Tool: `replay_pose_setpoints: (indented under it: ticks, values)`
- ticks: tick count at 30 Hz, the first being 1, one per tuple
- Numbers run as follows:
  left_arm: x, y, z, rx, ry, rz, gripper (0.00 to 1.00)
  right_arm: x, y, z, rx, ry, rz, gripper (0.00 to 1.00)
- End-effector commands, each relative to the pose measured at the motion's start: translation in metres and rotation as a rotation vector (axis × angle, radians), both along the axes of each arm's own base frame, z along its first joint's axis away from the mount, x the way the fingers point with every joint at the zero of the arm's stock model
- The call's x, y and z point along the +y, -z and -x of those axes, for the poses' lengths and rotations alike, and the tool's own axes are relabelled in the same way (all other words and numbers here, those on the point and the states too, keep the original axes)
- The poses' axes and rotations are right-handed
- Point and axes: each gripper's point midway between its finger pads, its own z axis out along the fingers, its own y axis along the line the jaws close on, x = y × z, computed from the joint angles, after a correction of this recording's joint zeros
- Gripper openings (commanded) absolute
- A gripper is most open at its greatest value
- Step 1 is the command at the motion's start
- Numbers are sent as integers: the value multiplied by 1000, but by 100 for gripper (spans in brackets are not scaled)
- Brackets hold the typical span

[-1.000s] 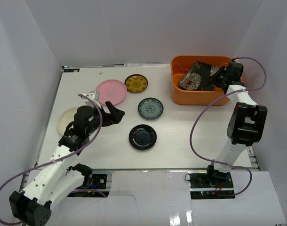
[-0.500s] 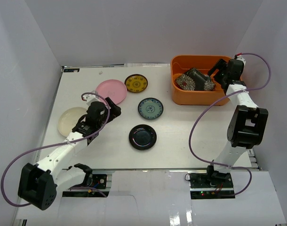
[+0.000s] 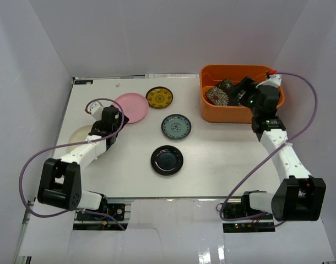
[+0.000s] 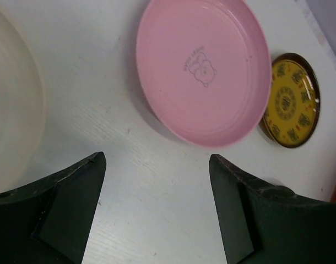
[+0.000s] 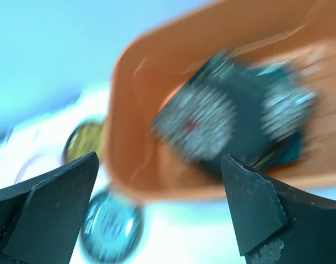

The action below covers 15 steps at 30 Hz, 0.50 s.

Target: Place the plates into the plastic bin on the countertop

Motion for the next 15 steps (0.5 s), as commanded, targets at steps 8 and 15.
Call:
replay_pose_setpoints:
  ticks: [8, 15]
  values:
    - [2, 24, -81, 87, 21, -40, 71, 189, 61, 112, 12, -595, -10, 95]
    - [18, 62, -76, 185, -41, -54, 59, 246, 95, 153, 72, -748, 9, 95]
